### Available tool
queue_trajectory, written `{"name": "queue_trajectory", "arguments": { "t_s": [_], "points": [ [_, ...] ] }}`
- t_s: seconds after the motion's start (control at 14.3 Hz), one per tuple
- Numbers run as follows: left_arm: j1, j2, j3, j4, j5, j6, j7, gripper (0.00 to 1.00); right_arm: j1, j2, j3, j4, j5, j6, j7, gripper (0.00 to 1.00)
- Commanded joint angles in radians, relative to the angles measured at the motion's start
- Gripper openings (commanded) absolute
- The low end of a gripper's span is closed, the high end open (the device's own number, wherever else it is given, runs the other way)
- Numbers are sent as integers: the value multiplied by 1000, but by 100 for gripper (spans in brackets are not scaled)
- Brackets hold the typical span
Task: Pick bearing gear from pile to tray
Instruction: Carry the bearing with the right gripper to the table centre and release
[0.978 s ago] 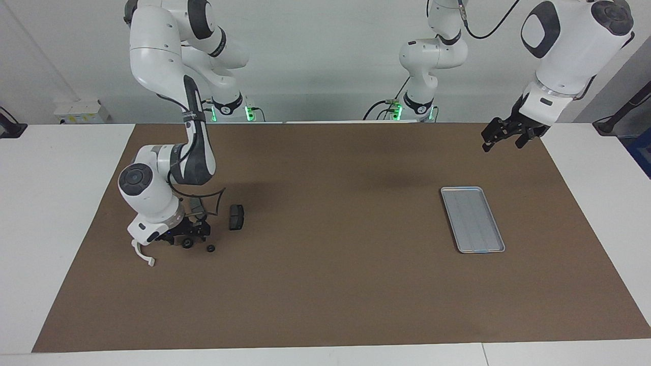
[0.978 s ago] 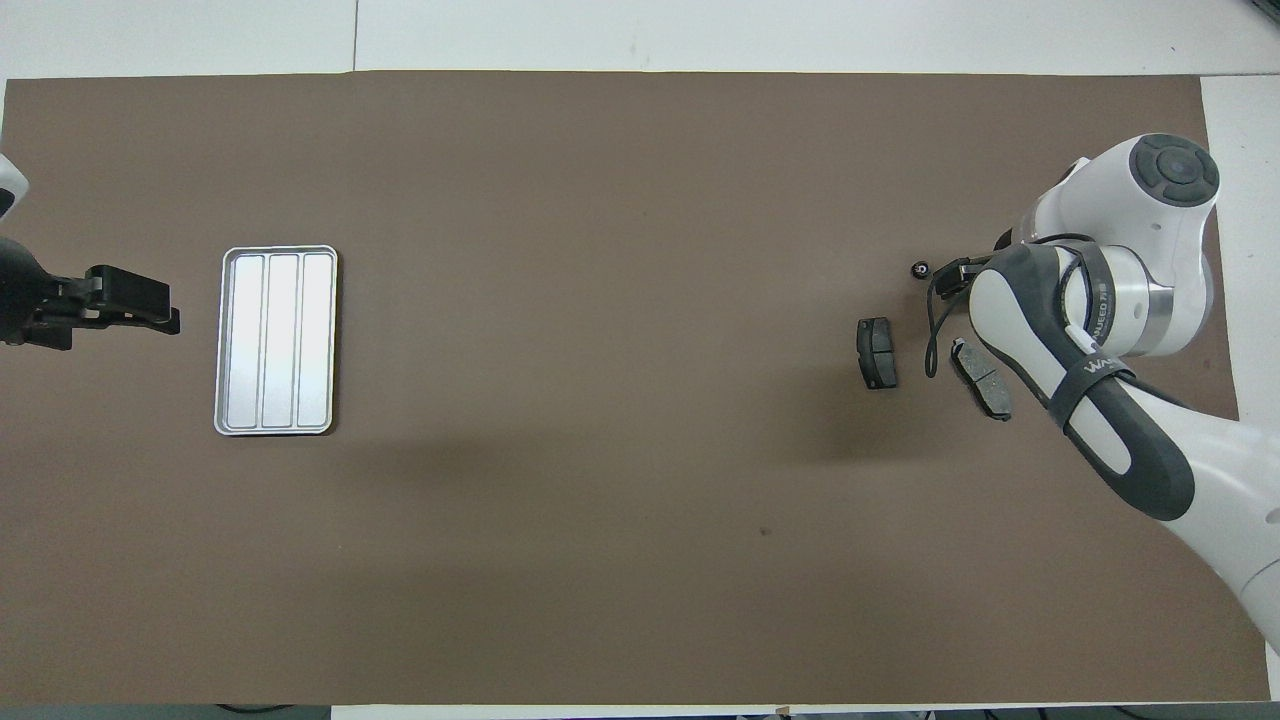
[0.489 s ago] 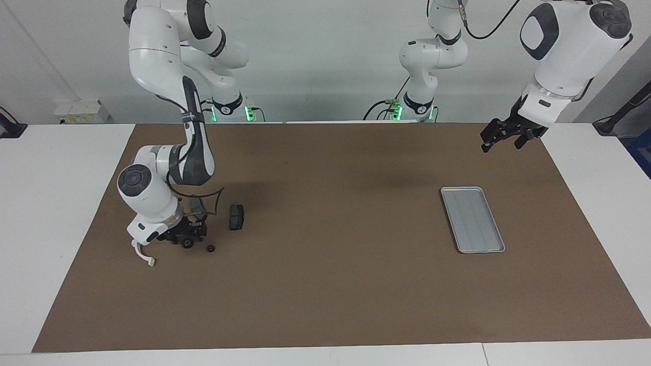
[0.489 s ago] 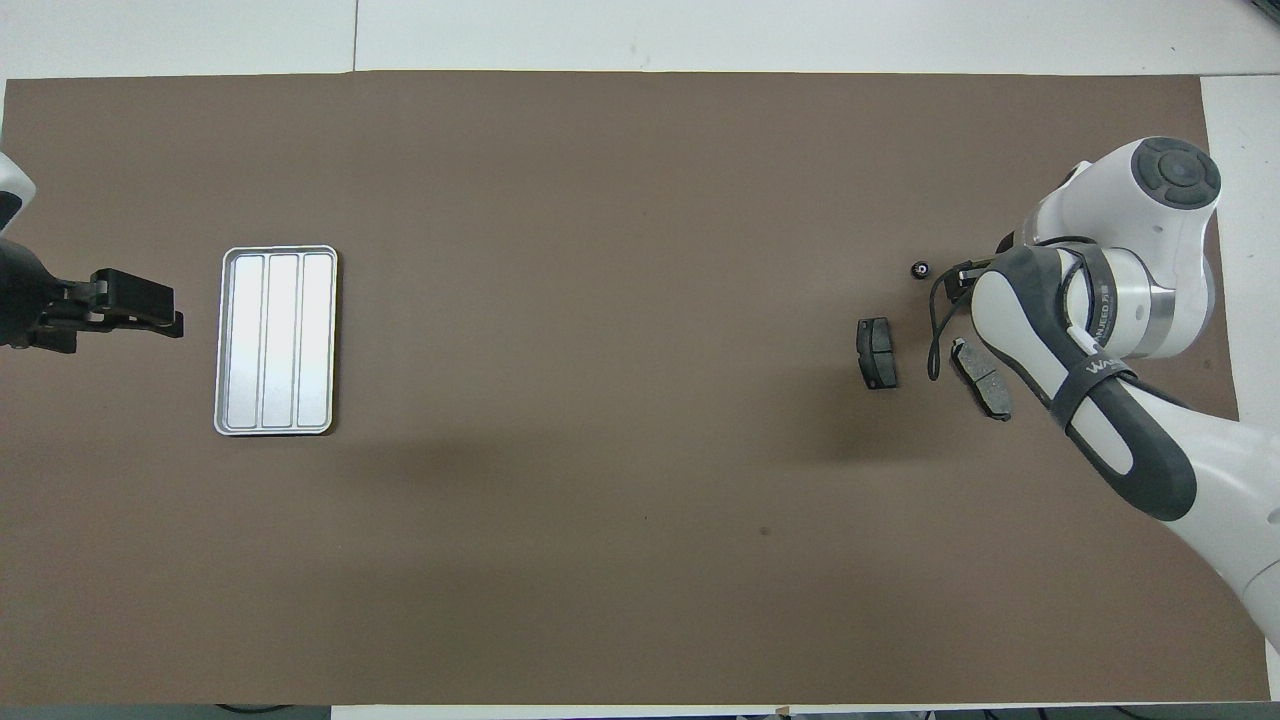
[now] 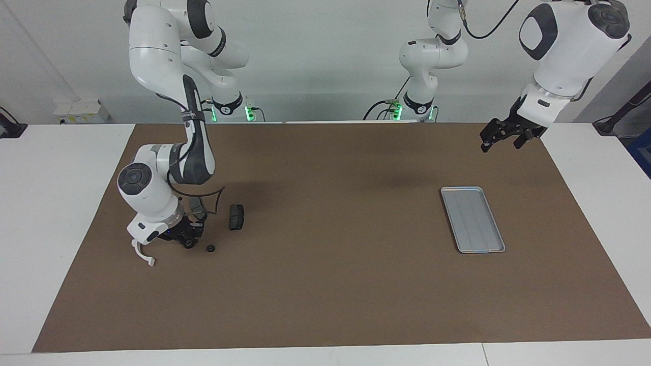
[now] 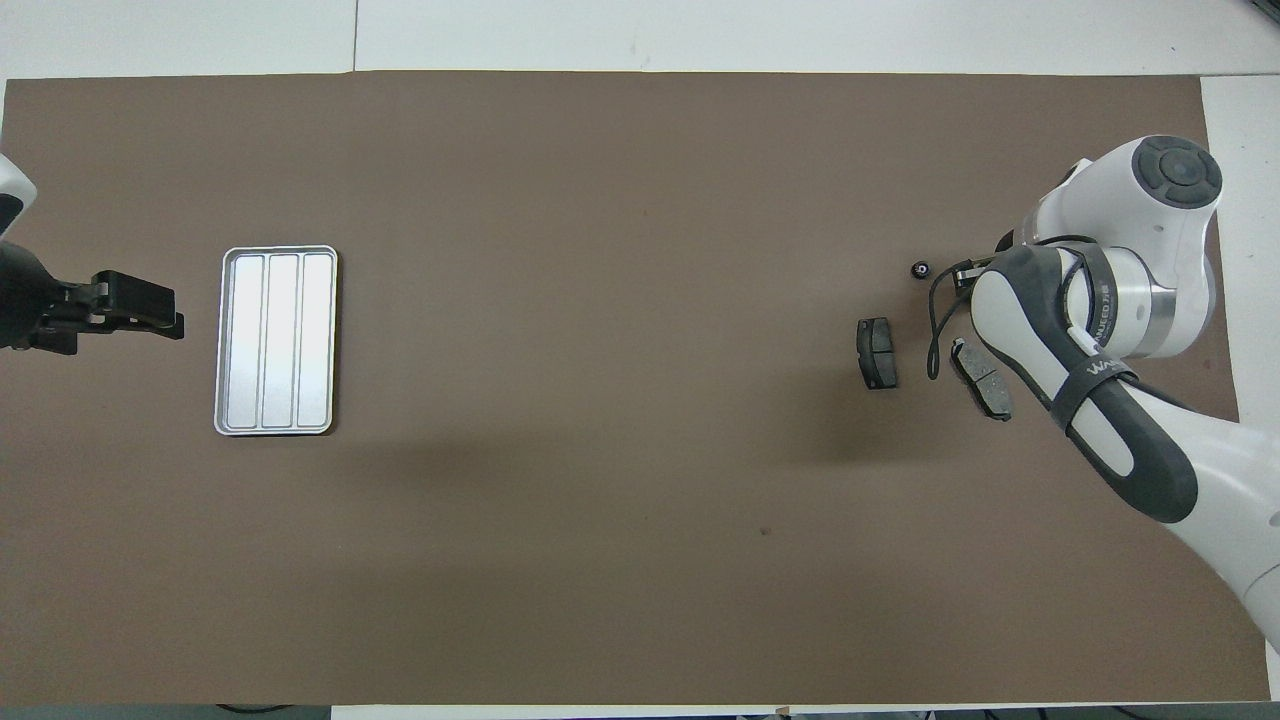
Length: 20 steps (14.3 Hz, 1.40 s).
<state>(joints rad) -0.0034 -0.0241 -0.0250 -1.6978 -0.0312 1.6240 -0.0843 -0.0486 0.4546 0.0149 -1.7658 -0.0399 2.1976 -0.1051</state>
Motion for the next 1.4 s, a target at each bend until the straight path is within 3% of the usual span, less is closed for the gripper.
{"name": "queue_trajectory", "arguments": {
  "t_s": [0.0, 0.28, 0.56, 0.98, 1.33],
  "points": [
    [7, -34, -4, -43, -7, 28, -8, 100, 44, -63, 11, 67, 12, -108, 60, 0],
    [7, -36, -3, -45, -7, 30, -8, 100, 197, -103, 13, 215, 18, -313, 334, 0],
    [5, -43, -4, -65, -7, 43, -9, 100, 408, -142, 14, 212, 23, -369, 655, 0],
    [5, -53, -4, -89, -7, 62, -9, 100, 634, -172, 26, 141, 71, -268, 984, 0],
    [3, -59, -4, -102, -7, 66, -12, 100, 676, -143, 26, 20, 71, -64, 1006, 0]
  ]
}}
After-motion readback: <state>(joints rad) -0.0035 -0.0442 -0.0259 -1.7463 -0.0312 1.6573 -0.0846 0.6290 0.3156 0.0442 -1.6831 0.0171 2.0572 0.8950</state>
